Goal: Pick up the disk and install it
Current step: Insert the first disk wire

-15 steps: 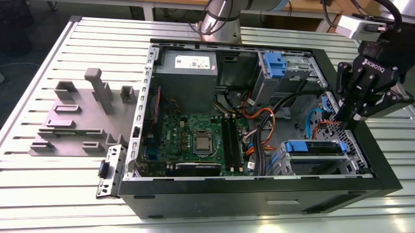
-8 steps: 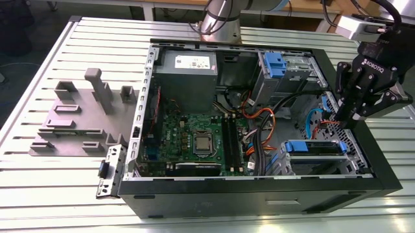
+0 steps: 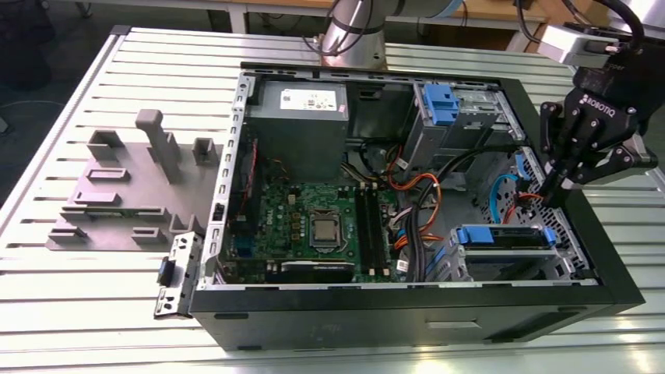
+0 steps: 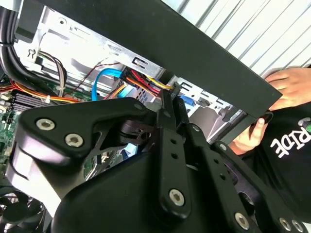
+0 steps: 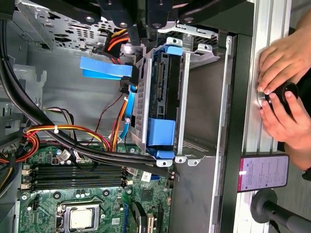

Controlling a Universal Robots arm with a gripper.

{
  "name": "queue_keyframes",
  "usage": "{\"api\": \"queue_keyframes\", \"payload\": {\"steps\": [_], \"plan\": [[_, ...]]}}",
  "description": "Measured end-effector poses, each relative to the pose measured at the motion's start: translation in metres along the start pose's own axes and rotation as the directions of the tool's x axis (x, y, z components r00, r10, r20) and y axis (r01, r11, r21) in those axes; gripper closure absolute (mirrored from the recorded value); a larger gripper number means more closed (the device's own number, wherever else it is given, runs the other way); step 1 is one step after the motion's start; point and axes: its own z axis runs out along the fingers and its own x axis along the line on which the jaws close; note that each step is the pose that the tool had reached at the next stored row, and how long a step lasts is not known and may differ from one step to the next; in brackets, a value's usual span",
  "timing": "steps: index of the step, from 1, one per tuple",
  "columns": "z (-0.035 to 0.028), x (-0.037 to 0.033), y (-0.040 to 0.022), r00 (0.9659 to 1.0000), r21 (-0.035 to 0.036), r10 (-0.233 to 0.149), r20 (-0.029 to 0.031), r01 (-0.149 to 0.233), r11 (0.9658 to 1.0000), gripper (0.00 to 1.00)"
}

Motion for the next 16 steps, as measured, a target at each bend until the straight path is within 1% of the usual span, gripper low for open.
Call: {"api": "queue_keyframes", "payload": {"steps": [3, 4, 7, 12, 16], "plan": [[-0.0003, 0.0001, 0.0000, 1.0000, 0.0001, 0.000, 0.0002, 0.000, 1.0000, 0.83], [-0.0013, 0.0004, 0.0004, 1.0000, 0.0001, 0.000, 0.0002, 0.000, 1.0000, 0.83], [-0.0051, 0.0014, 0.0046, 1.0000, 0.0001, 0.000, 0.0010, 0.000, 1.0000, 0.83], [-0.0050, 0.0016, 0.0097, 1.0000, 0.0008, 0.000, 0.0010, 0.000, 1.0000, 0.83], [-0.0050, 0.0016, 0.0101, 1.0000, 0.0010, 0.000, 0.0006, 0.000, 1.0000, 0.83]]}}
